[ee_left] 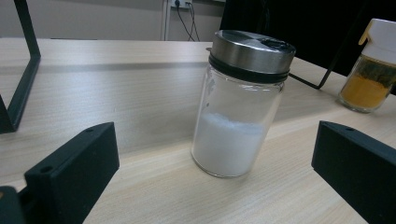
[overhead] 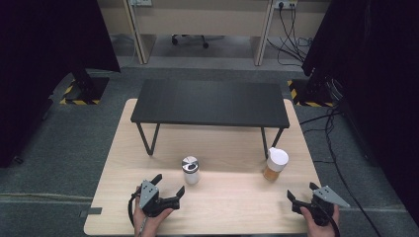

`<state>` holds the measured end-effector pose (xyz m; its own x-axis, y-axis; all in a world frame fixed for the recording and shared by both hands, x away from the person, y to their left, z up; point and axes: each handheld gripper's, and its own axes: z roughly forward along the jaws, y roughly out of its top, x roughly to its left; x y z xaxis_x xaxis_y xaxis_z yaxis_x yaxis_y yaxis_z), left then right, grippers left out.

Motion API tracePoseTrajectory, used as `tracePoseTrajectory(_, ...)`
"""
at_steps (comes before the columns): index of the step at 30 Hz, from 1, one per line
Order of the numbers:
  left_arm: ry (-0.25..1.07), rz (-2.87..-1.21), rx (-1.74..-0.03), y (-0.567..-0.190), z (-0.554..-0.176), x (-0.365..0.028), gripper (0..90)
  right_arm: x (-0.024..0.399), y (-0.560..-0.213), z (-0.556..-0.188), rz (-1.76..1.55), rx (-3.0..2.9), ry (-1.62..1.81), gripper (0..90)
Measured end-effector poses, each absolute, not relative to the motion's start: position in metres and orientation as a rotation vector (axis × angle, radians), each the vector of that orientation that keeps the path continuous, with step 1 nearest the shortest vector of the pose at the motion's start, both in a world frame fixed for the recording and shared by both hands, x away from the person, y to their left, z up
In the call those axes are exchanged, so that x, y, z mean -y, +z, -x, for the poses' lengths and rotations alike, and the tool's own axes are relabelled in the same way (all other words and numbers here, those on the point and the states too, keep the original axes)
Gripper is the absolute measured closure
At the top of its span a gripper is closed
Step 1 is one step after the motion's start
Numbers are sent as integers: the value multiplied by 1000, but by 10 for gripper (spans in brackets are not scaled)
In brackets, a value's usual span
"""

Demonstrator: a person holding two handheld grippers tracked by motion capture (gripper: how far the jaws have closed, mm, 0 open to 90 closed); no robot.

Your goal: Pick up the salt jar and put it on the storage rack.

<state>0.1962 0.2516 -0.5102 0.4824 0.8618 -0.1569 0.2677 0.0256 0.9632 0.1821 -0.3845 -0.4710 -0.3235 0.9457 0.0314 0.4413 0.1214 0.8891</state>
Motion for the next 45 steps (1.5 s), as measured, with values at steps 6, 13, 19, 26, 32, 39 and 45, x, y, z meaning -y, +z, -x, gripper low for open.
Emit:
tracePoseTrajectory(6, 616, -1523, -1025, -510, -196, -251, 0, 386, -471, -182, -1344, -1838, 1157, 46)
tracePoseTrajectory(13, 575, -1597, -958, -497, -198, -253, 0, 386, -471, -182, -1347, -1834, 1157, 45)
tracePoseTrajectory(19, 603, -1640, -895, -485, -196, -245, 0, 385, -471, -182, -1340, -1836, 1154, 45)
tracePoseTrajectory(26, 626, -1670, -929, -483, -206, -229, 0, 387, -472, -182, -1354, -1828, 1170, 46)
tracePoseTrajectory(32, 623, -1702, -925, -478, -218, -218, 0, 389, -473, -181, -1364, -1815, 1187, 46)
tracePoseTrajectory(39, 633, -1701, -929, -480, -225, -212, 0, 388, -473, -181, -1360, -1820, 1179, 46)
tracePoseTrajectory(45, 620, -1701, -944, -482, -237, -205, 1, 388, -473, -181, -1358, -1821, 1179, 45)
